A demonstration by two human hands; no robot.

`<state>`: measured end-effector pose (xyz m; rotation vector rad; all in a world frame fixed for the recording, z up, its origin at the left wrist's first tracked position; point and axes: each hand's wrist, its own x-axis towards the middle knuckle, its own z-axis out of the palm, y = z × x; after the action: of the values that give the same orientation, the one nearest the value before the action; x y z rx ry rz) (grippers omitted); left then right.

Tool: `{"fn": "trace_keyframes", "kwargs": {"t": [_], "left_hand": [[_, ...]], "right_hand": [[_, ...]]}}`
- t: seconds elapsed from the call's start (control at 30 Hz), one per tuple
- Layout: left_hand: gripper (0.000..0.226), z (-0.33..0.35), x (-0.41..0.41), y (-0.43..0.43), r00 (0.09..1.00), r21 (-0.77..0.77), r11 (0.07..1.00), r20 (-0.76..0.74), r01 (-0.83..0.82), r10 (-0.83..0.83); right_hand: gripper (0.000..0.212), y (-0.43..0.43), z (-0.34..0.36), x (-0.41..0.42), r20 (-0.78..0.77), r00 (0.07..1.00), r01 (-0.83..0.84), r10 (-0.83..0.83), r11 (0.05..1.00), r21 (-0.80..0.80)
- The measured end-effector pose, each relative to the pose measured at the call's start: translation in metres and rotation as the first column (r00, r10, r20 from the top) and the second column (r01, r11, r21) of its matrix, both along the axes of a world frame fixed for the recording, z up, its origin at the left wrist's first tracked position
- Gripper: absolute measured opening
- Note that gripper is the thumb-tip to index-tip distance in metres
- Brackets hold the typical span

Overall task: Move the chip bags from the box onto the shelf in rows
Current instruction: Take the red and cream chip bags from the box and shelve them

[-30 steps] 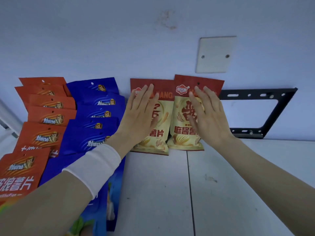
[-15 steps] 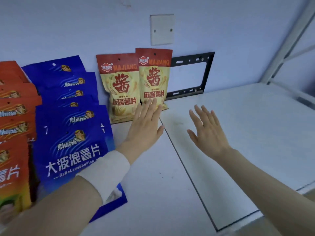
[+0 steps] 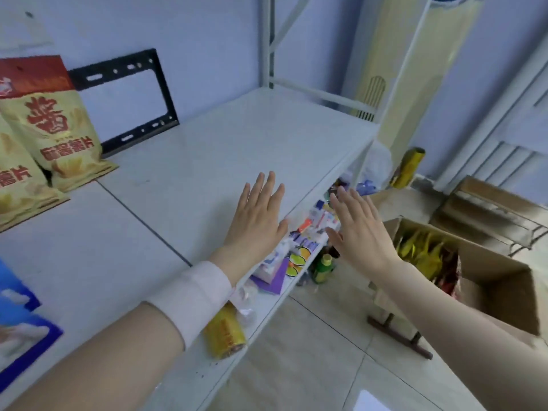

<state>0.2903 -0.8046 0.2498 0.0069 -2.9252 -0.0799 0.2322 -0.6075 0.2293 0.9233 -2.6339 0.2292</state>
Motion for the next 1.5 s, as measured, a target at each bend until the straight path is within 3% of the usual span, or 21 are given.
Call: {"fn": "trace_keyframes", "kwargs": {"t": [0.27,0.33,0.73,1.03,1.3,1.5], "left_hand": [[0.064,-0.035,-0.014,0.230,0.959,0.080,0.956,0.015,0.283,-0.285],[0.064,-0.052,-0.011,0.291,0.938,0.087,0.939,0.077,0.333,-0.339],[0.064,-0.105,-0.015,0.585,0.705,0.118,0.735,0.216,0.668,-0.675],[0.063,-0.150,-0.077,0.755,0.598,0.191,0.633,0.215,0.750,-0.772],[0.061,-0.164,-0.124,0.854,0.563,0.195,0.639,0.334,0.744,-0.756],[0.060,-0.179,-0.158,0.914,0.633,0.206,0.724,0.369,0.658,-0.680]], "right_hand": [[0.057,0.241,-0.032,0.043,0.079,0.952,0.298,-0.295,0.954,-0.025],[0.057,0.301,-0.043,0.061,0.096,0.928,0.364,-0.360,0.931,-0.018],[0.060,0.574,-0.105,0.142,0.213,0.650,0.744,-0.730,0.668,0.016],[0.063,0.725,-0.138,0.092,0.251,0.554,0.810,-0.794,0.584,0.060],[0.057,0.827,-0.147,0.053,0.286,0.518,0.835,-0.806,0.549,0.038],[0.061,0.910,-0.160,0.009,0.308,0.519,0.825,-0.798,0.561,0.065]]}}
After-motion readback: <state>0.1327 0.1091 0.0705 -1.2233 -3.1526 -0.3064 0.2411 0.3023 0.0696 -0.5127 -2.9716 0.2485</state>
